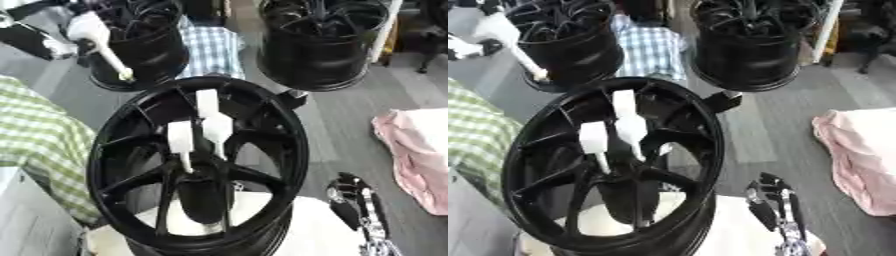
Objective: Pull the pin out of the wheel hub.
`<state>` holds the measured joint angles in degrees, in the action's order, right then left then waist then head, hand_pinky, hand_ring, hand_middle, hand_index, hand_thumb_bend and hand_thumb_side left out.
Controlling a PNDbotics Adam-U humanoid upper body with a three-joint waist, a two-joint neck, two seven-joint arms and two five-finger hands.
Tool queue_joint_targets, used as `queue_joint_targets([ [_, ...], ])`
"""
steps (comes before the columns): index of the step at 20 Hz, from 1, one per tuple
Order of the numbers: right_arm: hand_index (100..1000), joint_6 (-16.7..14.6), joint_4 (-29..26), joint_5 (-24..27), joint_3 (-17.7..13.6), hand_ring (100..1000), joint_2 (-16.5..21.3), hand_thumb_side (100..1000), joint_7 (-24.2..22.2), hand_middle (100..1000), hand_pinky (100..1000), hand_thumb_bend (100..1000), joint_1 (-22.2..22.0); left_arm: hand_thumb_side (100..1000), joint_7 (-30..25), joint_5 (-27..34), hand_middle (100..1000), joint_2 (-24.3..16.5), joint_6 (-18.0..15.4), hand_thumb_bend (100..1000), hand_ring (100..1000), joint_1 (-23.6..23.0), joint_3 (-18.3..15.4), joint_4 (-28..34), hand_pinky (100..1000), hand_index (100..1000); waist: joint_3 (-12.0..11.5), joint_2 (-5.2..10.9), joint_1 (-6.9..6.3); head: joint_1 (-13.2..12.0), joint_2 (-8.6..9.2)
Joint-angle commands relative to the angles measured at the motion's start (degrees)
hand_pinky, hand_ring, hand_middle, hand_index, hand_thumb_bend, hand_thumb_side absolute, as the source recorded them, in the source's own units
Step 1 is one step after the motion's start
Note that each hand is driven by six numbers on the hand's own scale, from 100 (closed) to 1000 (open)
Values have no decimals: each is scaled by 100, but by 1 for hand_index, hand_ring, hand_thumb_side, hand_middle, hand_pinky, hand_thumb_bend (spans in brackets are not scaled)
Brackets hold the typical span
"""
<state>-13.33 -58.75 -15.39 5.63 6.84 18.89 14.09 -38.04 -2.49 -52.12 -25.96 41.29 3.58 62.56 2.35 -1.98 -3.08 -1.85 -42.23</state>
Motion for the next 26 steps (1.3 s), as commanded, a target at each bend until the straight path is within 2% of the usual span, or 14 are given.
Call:
queue_joint_targets([
  [1,802,19,-76,-9,-40,739,89,346,20,710,753,100,74,407,-1393,-33,504,-388,-1103,281,656,-529,-426,-100,775,686,-10,51,14,47,49],
  [2,802,27,-80,-8,-45,739,90,346,22,710,753,100,77,430,-1393,-156,529,-326,-1037,315,673,-794,-526,-188,775,711,-17,50,23,55,53],
  [4,802,42,-82,0,-54,739,91,346,26,710,753,100,83,498,-1389,-423,725,-70,-929,438,799,-1251,-765,-400,805,842,-32,43,43,79,74],
  [8,802,63,-83,22,-60,739,82,346,28,710,753,100,99,645,-1024,-804,837,664,-580,602,879,-1929,-1209,-743,859,925,-48,22,86,119,108],
  [10,802,74,-82,35,-63,739,78,346,26,711,753,100,109,675,-711,-765,833,1079,-287,591,877,-2185,-1430,-799,850,923,-61,7,112,131,125],
  [13,802,84,-91,53,-72,739,74,347,28,711,753,100,120,672,-34,-695,752,1685,99,496,809,-2461,-1825,-739,781,871,-88,-15,150,136,142],
  [18,802,109,-93,82,-72,739,44,346,14,711,753,100,152,664,815,-381,689,2583,740,394,764,-2739,-2350,-451,746,828,-107,-44,231,98,124],
  [23,802,120,-87,105,-64,739,18,347,-5,711,753,100,184,664,1276,-193,652,3300,1347,330,741,-2998,-2686,-40,730,806,-102,-69,284,91,144],
  [26,802,123,-85,107,-62,739,16,347,-13,711,753,100,192,652,1557,-112,640,3542,1538,306,732,-3116,-2732,115,725,800,-104,-76,295,107,131],
])
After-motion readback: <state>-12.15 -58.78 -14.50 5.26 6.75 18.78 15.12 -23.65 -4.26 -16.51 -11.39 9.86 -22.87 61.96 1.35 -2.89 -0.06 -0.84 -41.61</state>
